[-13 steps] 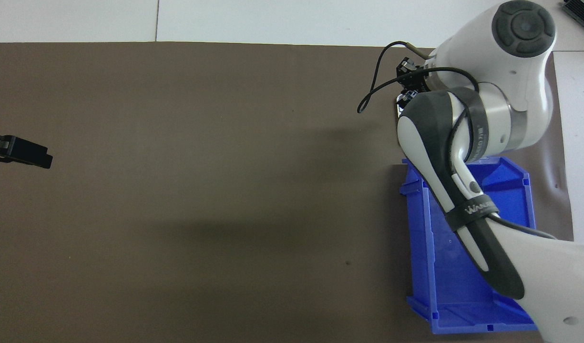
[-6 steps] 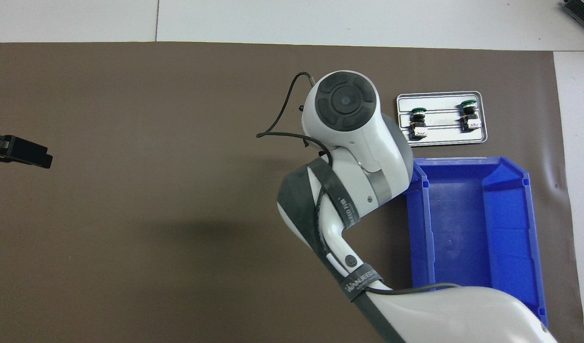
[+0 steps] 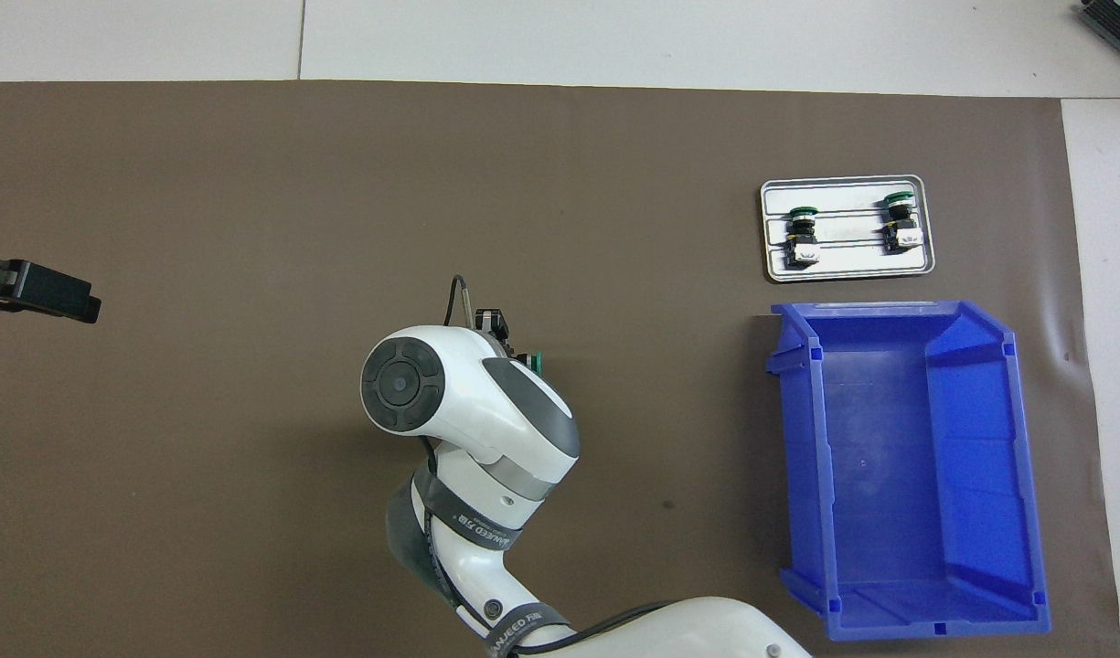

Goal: Place and press button with both arms
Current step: 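Carry the button with the right gripper to the mat center and set it down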

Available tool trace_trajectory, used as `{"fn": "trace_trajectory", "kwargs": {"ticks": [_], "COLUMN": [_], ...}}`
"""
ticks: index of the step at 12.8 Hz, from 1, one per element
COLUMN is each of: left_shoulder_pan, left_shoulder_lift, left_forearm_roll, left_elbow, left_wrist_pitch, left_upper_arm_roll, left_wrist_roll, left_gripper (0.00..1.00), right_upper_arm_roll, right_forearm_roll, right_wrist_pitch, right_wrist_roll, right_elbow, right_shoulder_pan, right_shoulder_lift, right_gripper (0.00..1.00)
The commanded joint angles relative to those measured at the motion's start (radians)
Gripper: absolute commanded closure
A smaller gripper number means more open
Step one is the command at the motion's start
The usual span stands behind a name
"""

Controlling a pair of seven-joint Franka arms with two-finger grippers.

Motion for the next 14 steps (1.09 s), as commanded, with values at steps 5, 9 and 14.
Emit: {"fn": "trace_trajectory", "kwargs": {"ticks": [5,9,14], "left_shoulder_pan": [0.012,0.012,0.012], "left_shoulder_lift": [-0.027,-0.027,-0.027], "left_forearm_roll": [0.017,0.017,0.017], "left_elbow": [-0.031,-0.031,-0.031], "left_wrist_pitch": [0.005,0.005,0.005], "left_upper_arm_roll": [-0.011,-0.011,-0.011], "left_wrist_roll": [-0.009,-0.009,-0.009], "left_gripper": [0.0,0.0,0.0], "right_upper_arm_roll": [0.002,0.002,0.002], "right_forearm_roll": [-0.029,-0.029,-0.049], "right_wrist_pitch": [0.235,0.251,0.228], "right_wrist_roll": [-0.011,-0.013,-0.179], "right_elbow": [-0.07,-0.083,-0.104], "right_shoulder_pan": [-0.022,-0.013,-0.032], "right_shoulder_lift": [-0.006,0.01,-0.056], "right_gripper": [1.0,1.0,0.0]}}
